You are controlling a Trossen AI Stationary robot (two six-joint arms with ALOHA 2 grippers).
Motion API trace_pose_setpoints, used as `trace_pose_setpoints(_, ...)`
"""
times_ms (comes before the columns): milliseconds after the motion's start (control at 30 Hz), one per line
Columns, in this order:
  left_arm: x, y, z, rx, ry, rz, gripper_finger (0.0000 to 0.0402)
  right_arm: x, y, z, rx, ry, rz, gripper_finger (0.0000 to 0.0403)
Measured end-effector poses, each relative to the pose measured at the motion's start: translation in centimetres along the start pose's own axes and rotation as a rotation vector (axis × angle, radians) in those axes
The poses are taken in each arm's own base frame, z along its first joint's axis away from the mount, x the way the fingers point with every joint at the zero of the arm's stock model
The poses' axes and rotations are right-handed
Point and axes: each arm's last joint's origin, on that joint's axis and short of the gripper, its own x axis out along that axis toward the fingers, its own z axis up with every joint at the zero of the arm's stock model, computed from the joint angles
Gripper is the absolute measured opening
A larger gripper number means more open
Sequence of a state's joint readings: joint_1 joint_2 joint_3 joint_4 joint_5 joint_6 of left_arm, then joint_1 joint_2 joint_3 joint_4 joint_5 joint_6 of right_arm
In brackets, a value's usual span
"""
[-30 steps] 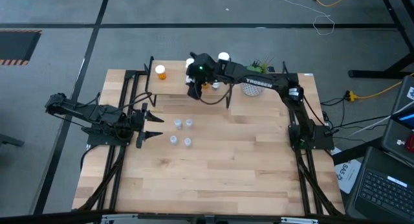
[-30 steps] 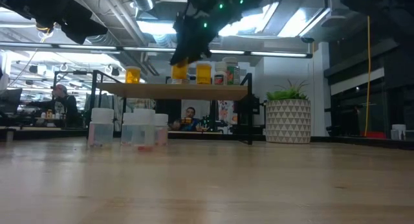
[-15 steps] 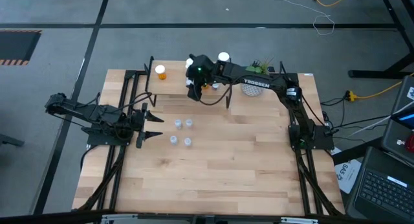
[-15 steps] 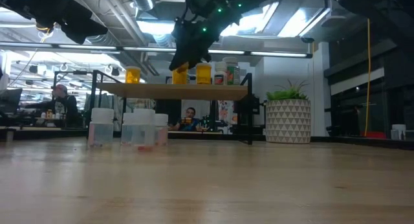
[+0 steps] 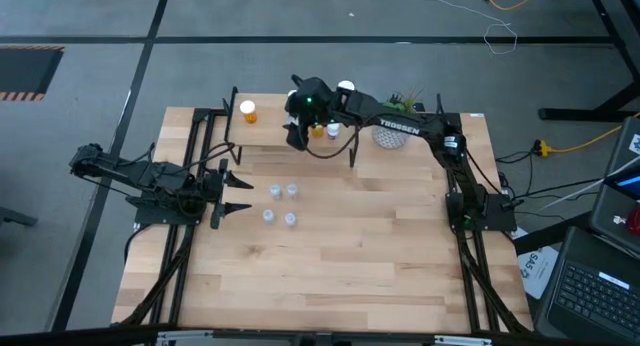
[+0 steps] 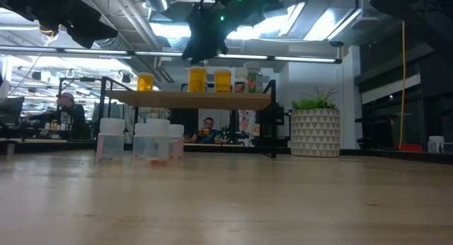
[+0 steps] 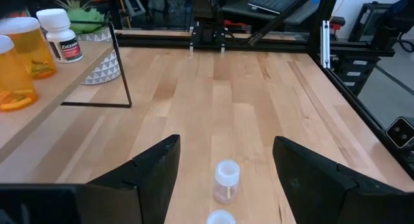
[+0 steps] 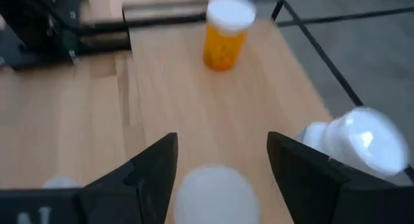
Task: Pick and place medicine bottles onto shelf by color
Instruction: Put the transparent pill bottle on the shelf
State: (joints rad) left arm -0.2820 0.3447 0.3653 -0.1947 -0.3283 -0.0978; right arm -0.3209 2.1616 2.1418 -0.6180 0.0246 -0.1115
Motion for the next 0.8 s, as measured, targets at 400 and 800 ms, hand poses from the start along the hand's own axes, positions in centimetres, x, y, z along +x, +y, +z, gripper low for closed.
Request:
trace_pose_setpoints(400,0.0,0.0,0.0,0.0,0.0,0.0,0.0243,-5.0,5.5,3.3,0.042,0.007,0.283,0.0241)
trace_pose_setpoints(800,0.0,0.0,0.0,-0.029,0.002,0.0,0.0243,-2.0,15.0,-2.0,-0.008,0.193,0.302,0.0241)
